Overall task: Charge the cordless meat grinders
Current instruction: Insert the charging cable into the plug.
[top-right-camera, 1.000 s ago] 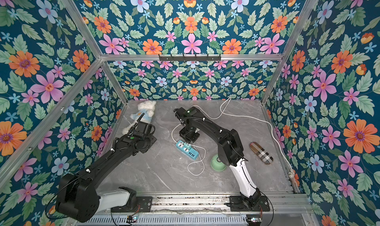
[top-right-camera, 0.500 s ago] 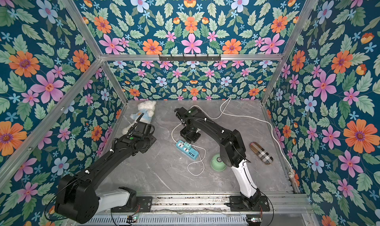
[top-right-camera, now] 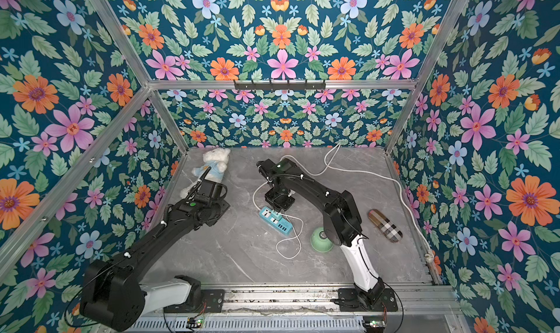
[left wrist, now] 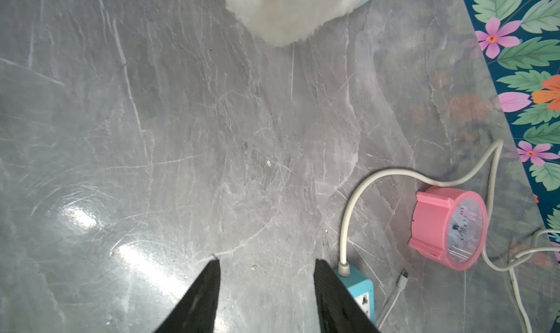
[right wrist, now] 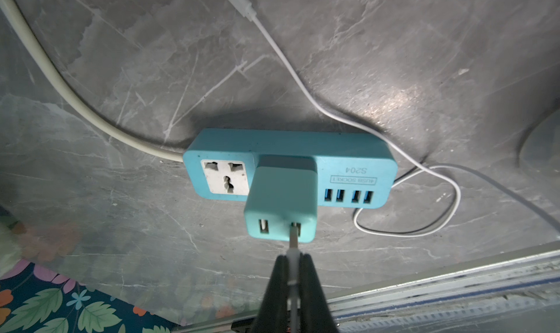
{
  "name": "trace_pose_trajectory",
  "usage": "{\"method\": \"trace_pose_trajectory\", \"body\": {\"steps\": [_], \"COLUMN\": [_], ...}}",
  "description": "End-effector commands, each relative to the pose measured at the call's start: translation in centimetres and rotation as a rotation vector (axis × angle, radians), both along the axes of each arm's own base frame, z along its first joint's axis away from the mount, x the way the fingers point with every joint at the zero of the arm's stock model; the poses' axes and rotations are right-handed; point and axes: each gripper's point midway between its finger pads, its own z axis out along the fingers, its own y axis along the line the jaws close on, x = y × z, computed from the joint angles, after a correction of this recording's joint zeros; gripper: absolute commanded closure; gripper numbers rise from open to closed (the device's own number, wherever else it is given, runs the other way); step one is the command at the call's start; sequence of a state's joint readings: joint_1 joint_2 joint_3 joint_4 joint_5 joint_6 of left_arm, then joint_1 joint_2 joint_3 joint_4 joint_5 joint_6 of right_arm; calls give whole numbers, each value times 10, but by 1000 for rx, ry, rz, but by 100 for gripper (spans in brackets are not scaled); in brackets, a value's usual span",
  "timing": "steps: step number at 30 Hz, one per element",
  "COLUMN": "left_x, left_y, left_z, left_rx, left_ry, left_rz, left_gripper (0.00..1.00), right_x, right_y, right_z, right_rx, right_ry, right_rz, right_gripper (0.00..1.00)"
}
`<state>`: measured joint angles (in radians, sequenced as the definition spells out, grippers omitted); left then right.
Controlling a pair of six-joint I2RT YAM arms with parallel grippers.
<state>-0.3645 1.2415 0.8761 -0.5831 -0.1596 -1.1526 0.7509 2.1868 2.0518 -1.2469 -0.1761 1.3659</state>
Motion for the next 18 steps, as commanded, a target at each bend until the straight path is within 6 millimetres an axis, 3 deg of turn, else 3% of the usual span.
{"method": "trace_pose_trajectory", "body": {"steps": [1, 18], "left_x": [-2, -2], "left_y": [5, 5], "left_z": [0, -3], "left_rx": [17, 15], "left_ry": [9, 18], "left_rz": [18, 22], "left_gripper": [46, 47], "right_x": [-4, -6], "right_y": [-4, -13], "right_z": [-1, -9], "right_rx": [-26, -64], "right_ry": [19, 39], "right_rz": [-33, -46], "right_gripper": [100, 100]}}
